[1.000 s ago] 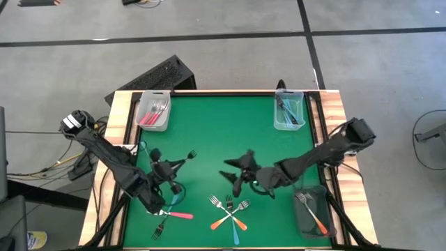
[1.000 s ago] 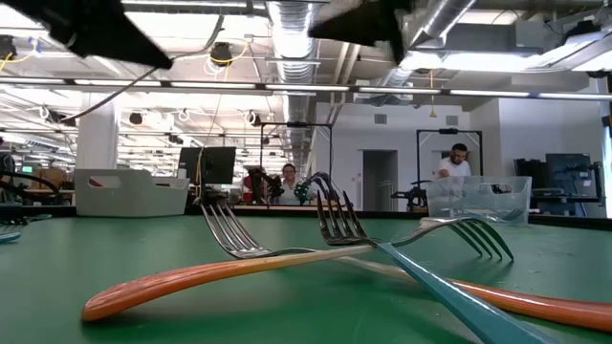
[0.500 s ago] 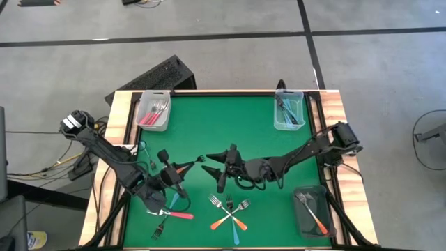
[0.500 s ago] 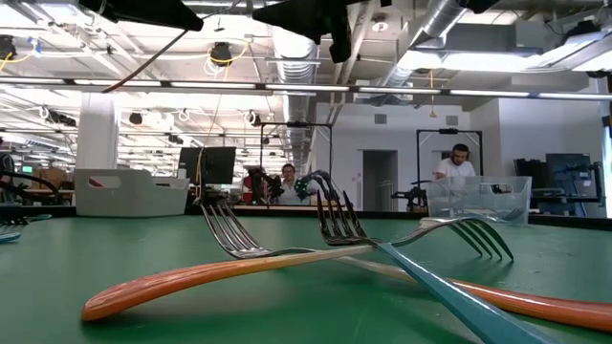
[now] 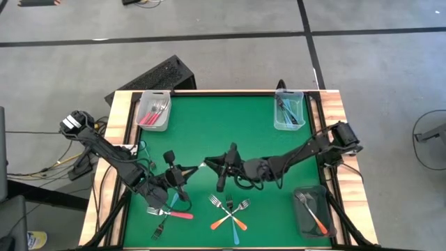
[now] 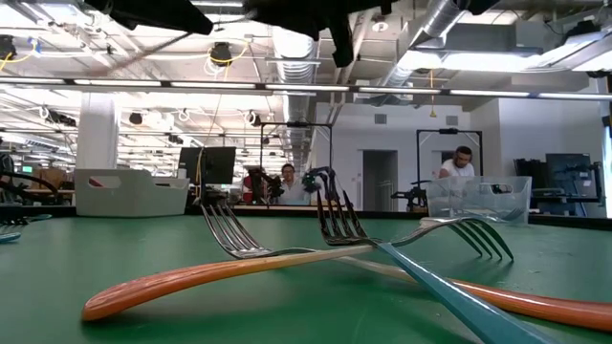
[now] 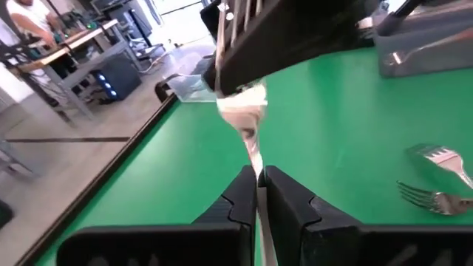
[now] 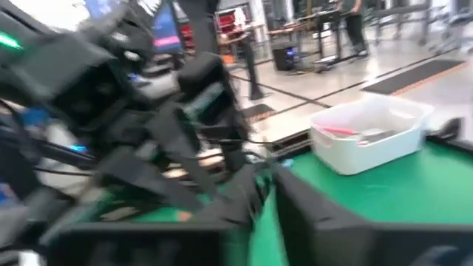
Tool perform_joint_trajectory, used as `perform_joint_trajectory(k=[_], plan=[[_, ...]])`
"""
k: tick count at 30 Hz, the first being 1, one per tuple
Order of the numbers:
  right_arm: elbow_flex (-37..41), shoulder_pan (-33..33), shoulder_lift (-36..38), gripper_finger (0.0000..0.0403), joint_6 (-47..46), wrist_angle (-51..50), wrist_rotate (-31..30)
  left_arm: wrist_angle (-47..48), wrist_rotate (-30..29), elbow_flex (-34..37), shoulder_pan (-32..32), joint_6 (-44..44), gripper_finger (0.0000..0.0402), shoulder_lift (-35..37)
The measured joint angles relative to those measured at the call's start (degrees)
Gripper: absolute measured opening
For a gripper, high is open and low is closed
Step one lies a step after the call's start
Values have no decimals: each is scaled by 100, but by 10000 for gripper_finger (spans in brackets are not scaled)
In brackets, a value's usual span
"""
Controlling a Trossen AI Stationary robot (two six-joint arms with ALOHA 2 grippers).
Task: Sort silverware by color (type)
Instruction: Put the orange fork into the black bin
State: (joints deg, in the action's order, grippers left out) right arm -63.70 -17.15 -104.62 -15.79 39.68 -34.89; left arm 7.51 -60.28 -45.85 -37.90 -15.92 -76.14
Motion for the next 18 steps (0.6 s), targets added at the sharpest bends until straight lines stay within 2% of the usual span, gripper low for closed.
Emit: perform_joint_trajectory(k=[2,6,9,11,15,18], plan=[[-2,4,10,21,248,-159,-43,57,9,4,41,-13,16,0],[17,-76,388,17,359,-1465,-385,149,684,1,76,24,39,7],[-126,-72,1009,14,-48,-3270,-341,450,1008,-2,40,-225,55,2],[-382,-61,1446,14,-530,-4836,-2,727,1042,-2,38,-546,64,2],[-1067,-53,2041,14,-1582,-7827,1075,1239,1056,-2,36,-1146,74,2],[-1676,-181,2275,14,-2381,-9449,1409,1398,1002,-2,41,-1350,74,2]])
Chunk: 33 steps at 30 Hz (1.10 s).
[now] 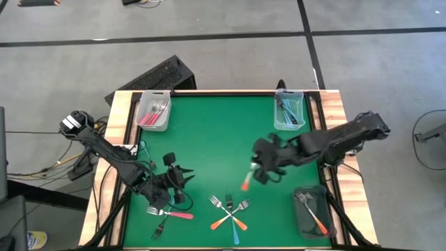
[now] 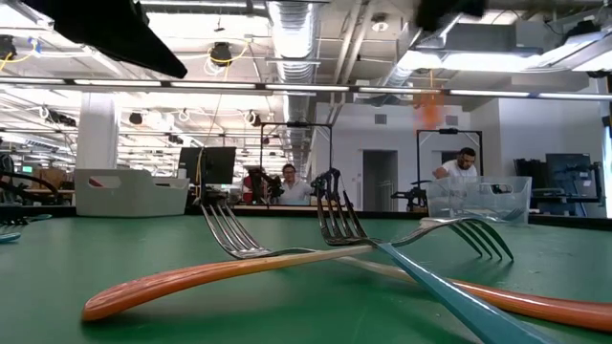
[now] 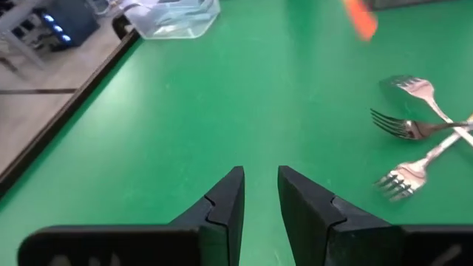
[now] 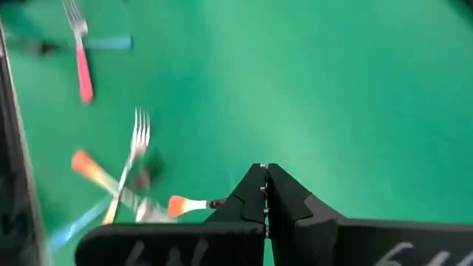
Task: Sort silverware by color (type)
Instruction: Put the orange fork into the black bin
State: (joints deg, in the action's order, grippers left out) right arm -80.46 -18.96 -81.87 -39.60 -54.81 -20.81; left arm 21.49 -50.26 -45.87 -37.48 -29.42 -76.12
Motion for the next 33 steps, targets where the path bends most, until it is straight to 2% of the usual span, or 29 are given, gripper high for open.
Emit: perform_joint_trajectory(k=[5,8,14,17,20,26,33], plan=[[-1104,-302,105,14,-909,-2661,996,-1,-261,0,25,-29,71,0],[-1404,-538,116,14,-1415,-3502,1426,1,-345,2,25,-50,71,0],[-1008,-1110,140,14,-2020,-3503,2331,32,-347,0,17,-387,71,0],[-544,-1482,31,14,-2225,-3362,2915,66,-287,0,-19,-444,71,0],[-186,-1738,-62,15,-2531,-3269,3240,70,-255,0,-38,-447,71,0],[363,-2065,-392,32,-2985,-3283,3295,73,-255,0,-38,-459,71,0],[463,-2203,-560,105,-3055,-3090,3270,71,-297,1,-38,-489,71,0]])
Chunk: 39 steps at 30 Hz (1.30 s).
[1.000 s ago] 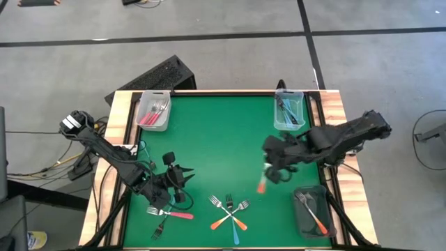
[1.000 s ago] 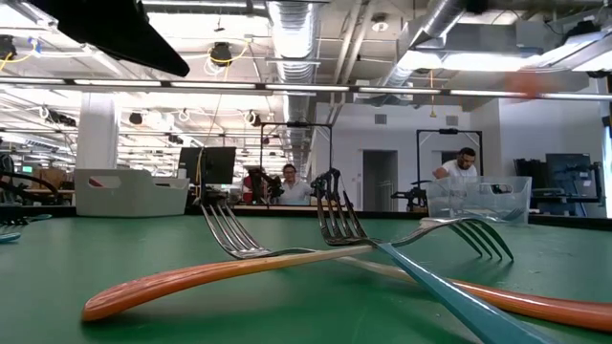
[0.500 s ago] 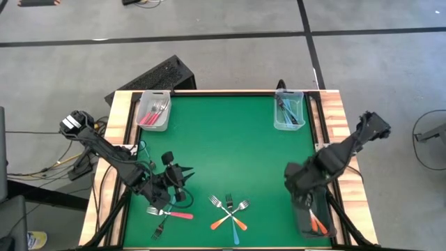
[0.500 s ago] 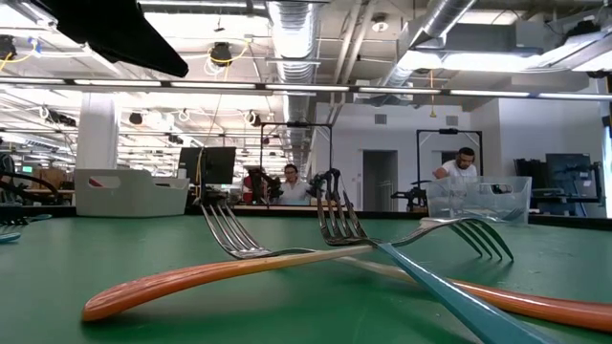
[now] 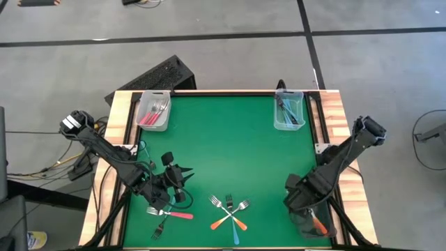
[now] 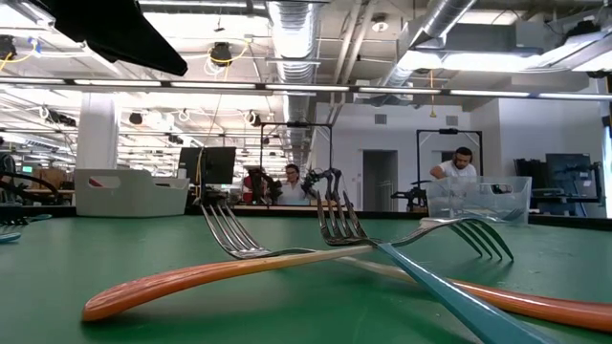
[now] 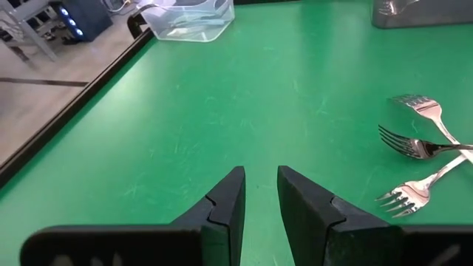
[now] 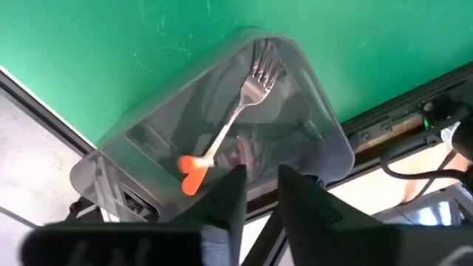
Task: Sort silverware by color (type)
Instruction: Put the orange fork into the black bin
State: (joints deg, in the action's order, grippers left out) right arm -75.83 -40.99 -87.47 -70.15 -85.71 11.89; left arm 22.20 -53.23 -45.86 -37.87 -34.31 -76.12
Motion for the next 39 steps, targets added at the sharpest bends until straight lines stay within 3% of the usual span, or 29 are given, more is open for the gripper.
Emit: perform_joint_trajectory(k=[6,11,15,20,22,27,29,33,36,39], plan=[[-2,60,53,163,-15,52,-163,82,220,1,0,-4,71,0],[-4,271,1,176,0,309,-1319,249,349,1,0,-217,71,0],[-4,403,3,172,54,886,-2998,707,637,1,0,-914,71,0],[81,253,3,168,533,2655,-6396,1884,2326,1,-27,-2965,71,0],[235,271,7,167,1335,3671,-7190,2281,2758,29,-169,-3658,71,0],[338,682,-2,167,3180,5258,-7337,2719,2880,120,-522,-4230,71,0],[337,829,-2,167,3299,5442,-7322,2981,2762,120,-536,-4454,71,0],[337,1157,-2,167,3312,5472,-6743,3811,2398,120,-359,-5056,71,4],[337,1365,-2,167,3313,5494,-6382,4333,2598,120,-101,-5337,71,4],[338,1503,-2,167,3313,5486,-6268,4522,2945,120,127,-4935,71,4]])
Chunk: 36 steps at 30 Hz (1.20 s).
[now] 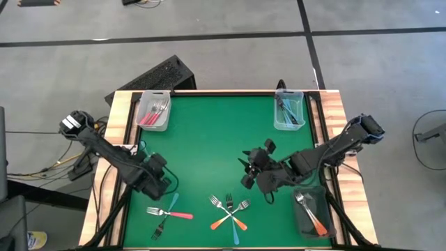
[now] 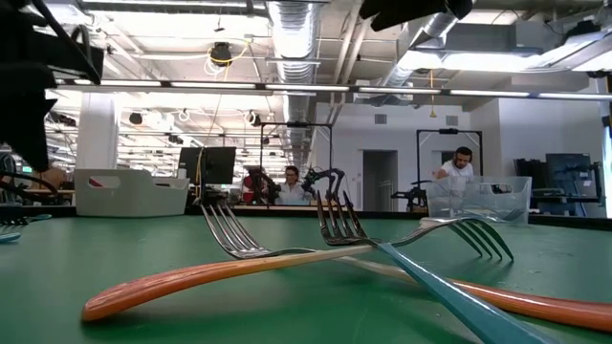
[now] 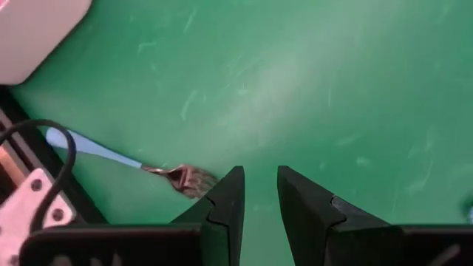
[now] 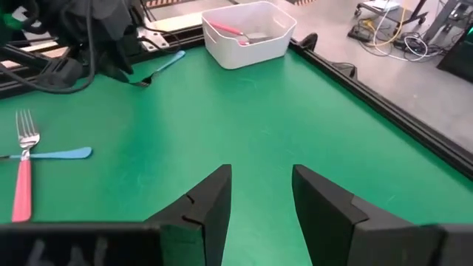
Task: Sort silverware by color (type)
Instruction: Put the orange fork into the black bin
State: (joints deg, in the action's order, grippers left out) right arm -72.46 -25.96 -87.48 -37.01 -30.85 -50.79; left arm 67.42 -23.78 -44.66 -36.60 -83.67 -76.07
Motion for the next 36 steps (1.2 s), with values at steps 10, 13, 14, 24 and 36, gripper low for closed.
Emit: perform_joint_trajectory(k=[10,13,14,24,36], plan=[[-1,144,0,167,0,1,24,-2,277,0,315,1278,71,0],[0,129,2,167,1,-46,44,-2,26,0,313,1320,75,0],[-1,118,2,167,3,-58,44,-17,-64,0,313,1322,78,0],[-1,58,-151,167,2,-26,1573,-3342,-445,-2,170,3776,123,0],[3,-62,-1558,167,-351,92,3360,-5899,-295,-11,103,5920,119,-314]])
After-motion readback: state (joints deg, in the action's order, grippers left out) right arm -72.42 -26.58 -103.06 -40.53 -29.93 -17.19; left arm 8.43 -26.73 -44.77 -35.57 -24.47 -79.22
